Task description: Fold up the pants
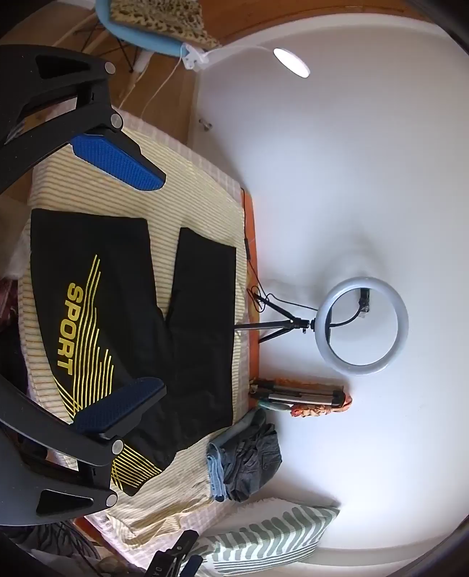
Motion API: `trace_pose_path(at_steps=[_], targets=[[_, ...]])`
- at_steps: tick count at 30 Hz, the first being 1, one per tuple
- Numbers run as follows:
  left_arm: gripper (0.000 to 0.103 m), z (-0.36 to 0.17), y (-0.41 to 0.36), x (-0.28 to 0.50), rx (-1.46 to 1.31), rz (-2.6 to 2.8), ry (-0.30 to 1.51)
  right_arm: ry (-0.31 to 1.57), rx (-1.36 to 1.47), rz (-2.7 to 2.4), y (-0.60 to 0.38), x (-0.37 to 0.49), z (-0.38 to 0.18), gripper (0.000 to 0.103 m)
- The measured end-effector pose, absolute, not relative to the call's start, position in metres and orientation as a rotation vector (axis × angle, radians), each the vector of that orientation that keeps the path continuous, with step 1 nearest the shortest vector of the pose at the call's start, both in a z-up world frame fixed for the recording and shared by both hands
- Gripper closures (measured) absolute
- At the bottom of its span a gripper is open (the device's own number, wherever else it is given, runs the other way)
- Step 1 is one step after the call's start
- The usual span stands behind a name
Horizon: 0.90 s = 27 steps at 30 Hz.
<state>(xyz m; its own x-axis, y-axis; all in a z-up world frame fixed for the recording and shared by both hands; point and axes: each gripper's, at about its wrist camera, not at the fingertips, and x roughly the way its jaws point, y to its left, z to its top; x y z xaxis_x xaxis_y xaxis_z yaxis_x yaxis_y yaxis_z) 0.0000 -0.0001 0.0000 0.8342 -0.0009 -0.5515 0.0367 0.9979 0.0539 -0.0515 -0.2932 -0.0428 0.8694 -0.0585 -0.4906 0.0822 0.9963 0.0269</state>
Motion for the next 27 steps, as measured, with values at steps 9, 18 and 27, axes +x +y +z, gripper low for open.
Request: trace_pose_path(at_steps=[9,18,27], targets=[[0.0,0.006,0.006,0.004,0.04,-0.026,0.594,0.51,0.045,-0.077,-0.292,-0.055,-0.04,0.0],[0.0,0.006,0.003,-0.005,0.047,-0.014,0.561,0.503,0.044,-0.074,-0.291,-0.059,-0.04,0.0],[0.0,0.008,0.004,-0.007,0.046,-0.016,0.558,0.503,0.045,-0.071,-0.291,-0.06,-0.04,0.0]])
